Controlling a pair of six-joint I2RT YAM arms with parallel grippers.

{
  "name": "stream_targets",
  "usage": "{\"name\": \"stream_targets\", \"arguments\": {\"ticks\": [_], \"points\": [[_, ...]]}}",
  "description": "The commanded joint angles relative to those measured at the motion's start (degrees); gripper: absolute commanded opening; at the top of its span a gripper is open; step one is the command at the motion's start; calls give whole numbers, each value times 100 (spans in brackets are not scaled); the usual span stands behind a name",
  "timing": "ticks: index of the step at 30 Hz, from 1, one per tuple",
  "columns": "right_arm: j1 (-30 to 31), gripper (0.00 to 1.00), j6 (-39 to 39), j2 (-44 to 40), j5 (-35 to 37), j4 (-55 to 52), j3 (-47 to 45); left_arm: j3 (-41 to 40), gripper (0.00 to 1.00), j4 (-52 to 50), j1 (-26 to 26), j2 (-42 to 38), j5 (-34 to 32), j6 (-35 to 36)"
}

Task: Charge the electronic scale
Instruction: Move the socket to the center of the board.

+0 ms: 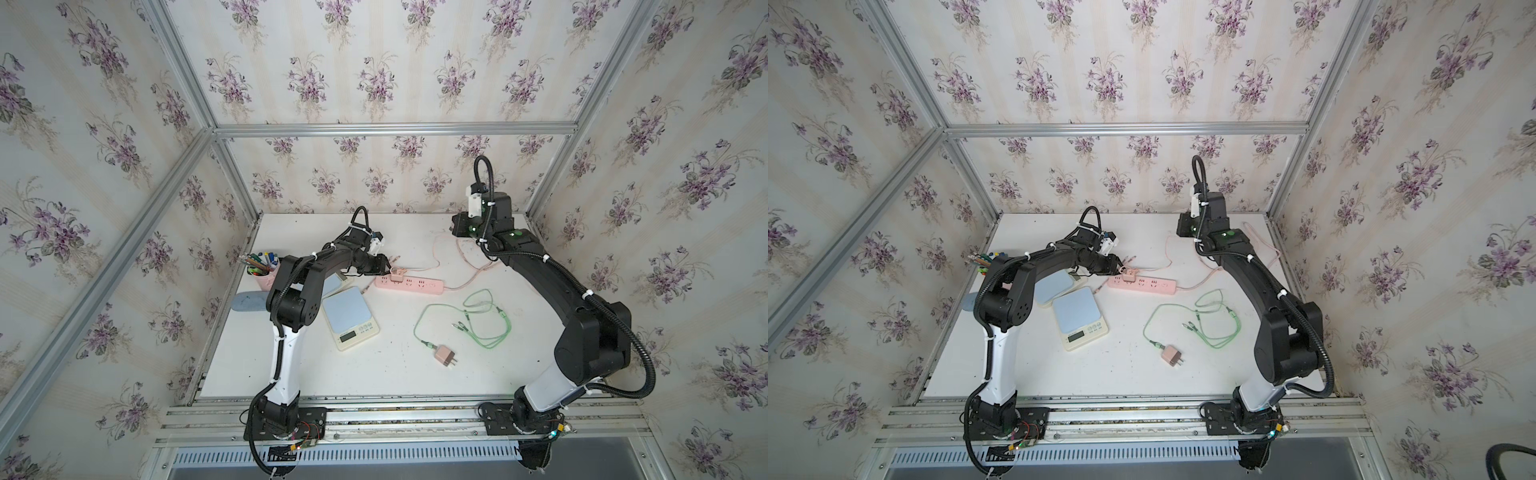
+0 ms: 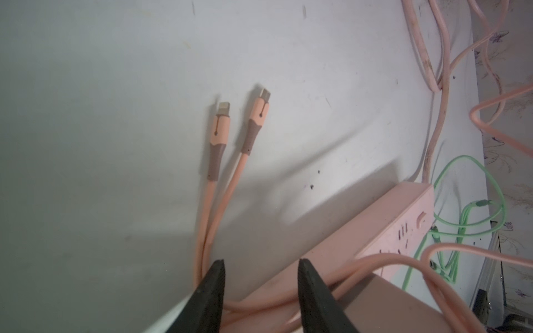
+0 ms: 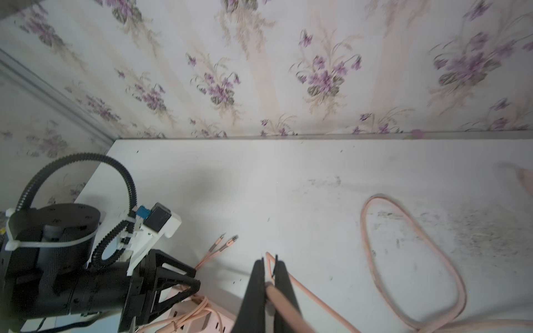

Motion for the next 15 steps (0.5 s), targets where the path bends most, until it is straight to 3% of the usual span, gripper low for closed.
{"name": "stream_targets", "arguments": {"ticks": [1,7,9,15], "points": [[237,0,-27,-197,-217,31,-293,-511,44,-447,-96,-340,57,-83],[431,0,-8,-633,59,43,-666,-1154,54,-307,-199,-1143,-275,-81],[430,0,-40,-662,192,-39,-528,-1136,59,-280,-134,-1384,-355,-71],[428,0,-38,-437,195,-515,163,-1175,61,-232,15,-2140,-541,168]]}}
